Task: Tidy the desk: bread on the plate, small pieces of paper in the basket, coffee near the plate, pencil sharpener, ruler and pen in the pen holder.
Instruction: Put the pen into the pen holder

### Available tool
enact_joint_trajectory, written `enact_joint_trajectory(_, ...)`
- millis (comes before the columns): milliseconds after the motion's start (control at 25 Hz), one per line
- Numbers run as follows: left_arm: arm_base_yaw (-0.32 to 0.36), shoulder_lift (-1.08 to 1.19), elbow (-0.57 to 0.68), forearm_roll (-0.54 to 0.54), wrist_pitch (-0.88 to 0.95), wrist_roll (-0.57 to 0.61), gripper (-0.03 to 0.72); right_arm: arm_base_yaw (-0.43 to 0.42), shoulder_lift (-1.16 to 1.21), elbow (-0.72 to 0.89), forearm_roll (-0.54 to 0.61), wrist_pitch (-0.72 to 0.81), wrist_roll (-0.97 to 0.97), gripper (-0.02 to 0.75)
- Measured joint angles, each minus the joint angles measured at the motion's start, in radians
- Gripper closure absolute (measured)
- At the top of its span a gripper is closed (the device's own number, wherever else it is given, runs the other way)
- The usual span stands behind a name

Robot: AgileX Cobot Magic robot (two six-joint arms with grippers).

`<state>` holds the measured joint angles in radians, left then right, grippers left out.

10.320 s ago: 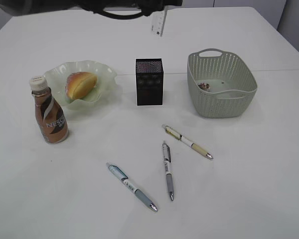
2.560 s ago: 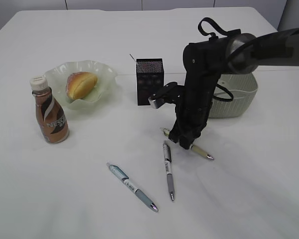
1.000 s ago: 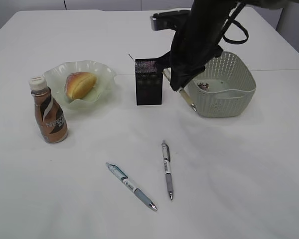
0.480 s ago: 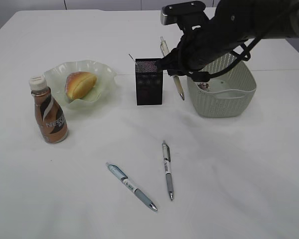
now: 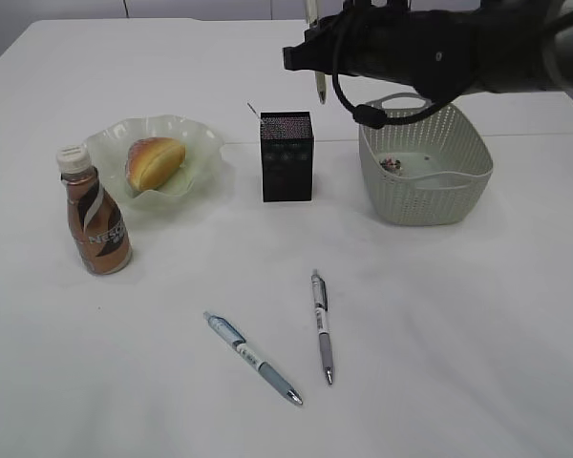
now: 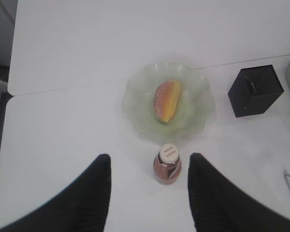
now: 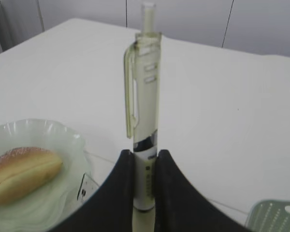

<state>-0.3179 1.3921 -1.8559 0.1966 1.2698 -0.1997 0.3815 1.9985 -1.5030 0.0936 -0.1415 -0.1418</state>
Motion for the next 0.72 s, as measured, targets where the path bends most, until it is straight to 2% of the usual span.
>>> enact_joint_trajectory(200, 0.000, 0.000, 0.000, 0.002, 0.000, 0.000, 0.317, 0.000, 0.074, 0.000, 0.000, -0.128, 0.029, 0.659)
enact_joint_trajectory(720, 0.000, 0.000, 0.000, 0.002, 0.000, 0.000, 0.335, 0.004, 0.215, -0.145, -0.036, -0.192, 0.049, 0.659)
